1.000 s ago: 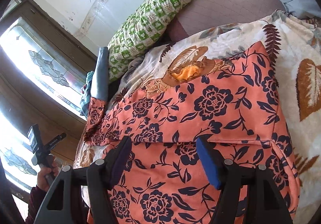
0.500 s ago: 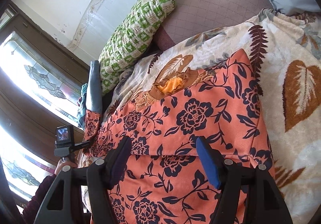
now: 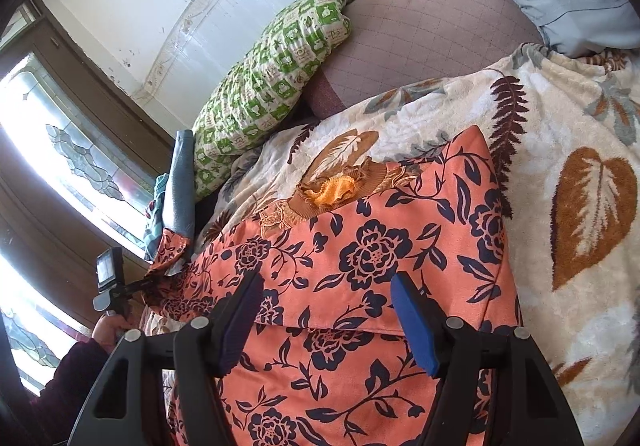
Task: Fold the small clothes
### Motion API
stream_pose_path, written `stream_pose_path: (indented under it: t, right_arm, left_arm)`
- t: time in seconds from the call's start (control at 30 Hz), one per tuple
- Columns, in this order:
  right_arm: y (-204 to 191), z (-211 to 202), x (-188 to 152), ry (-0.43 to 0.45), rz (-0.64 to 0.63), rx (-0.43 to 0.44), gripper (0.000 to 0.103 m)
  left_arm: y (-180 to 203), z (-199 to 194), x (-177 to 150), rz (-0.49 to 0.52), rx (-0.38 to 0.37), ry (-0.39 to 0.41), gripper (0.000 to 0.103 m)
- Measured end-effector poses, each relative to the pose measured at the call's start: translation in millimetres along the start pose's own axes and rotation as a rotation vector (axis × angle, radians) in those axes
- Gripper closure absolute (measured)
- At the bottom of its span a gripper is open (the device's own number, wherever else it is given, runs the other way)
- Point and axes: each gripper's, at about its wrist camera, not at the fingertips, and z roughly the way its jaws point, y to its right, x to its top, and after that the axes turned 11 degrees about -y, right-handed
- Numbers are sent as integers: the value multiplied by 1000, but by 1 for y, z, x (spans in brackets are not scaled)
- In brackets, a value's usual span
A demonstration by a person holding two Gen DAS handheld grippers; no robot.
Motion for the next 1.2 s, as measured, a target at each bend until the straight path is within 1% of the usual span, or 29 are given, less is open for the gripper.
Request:
stream_pose_path:
  t: [0.07,0.17,0.23,0.3,0.37,0.4,0.47,0.5,0.57,0.6,0.63,0.67,0.73,0.77,0.8,0.83,0.87,0.93,0.97,1.03,1.1,1.2]
  right_arm:
    - [0,-2,0,2,7,12,34]
    - [2,-8,0,19,24,32,34]
    - [5,-15,1,40,36,42,34]
    - [9,-24,3,62,52,52,34]
    - [14,-35,4,89,71,62,34]
    - [17,-40,6,100,82,67,34]
    - [27,-49,8,103,116,87,34]
    - [34,-51,9,91,143,108,33]
    - [51,-49,11,47,211,175,33]
    - [60,-47,11,26,251,210,33]
    - [71,-45,10,8,297,238,32]
    - [80,-42,9,-6,340,264,32]
    - [93,-37,10,-20,394,314,31]
    - [96,-34,10,-26,410,321,31]
    - [98,-31,11,-31,421,315,31]
    - [99,-27,12,-37,428,300,31]
    - [98,-23,13,-41,429,278,31]
    - [97,-11,16,-55,420,231,31]
    - [97,-4,19,-62,413,214,31]
    - [100,13,23,-70,406,191,31]
    - [105,27,26,-69,412,189,31]
    - [105,49,30,-95,393,170,32]
  left_arm:
    - [18,-32,2,52,-62,55,93]
    - [58,-80,6,135,-153,120,93]
    - [95,-115,7,202,-210,174,93]
    - [141,-148,2,282,-272,230,93]
    - [191,-173,-7,367,-337,258,93]
    - [218,-180,-17,420,-361,256,91]
    - [268,-180,-36,531,-359,236,88]
    - [291,-177,-49,586,-344,215,79]
    - [316,-159,-72,654,-334,151,69]
    - [320,-149,-79,657,-346,119,68]
    - [317,-139,-83,637,-361,87,68]
    - [311,-129,-84,599,-375,60,68]
    - [284,-111,-84,494,-408,35,66]
    - [269,-103,-83,440,-422,30,62]
    - [254,-95,-80,390,-420,28,56]
    - [239,-86,-78,347,-402,28,54]
    - [227,-80,-82,311,-373,32,53]
    - [200,-62,-77,251,-295,48,53]
    - [189,-54,-75,222,-267,50,53]
    - [170,-37,-70,168,-254,37,53]
    - [157,-23,-69,128,-240,25,53]
    - [150,-10,-72,112,-259,24,52]
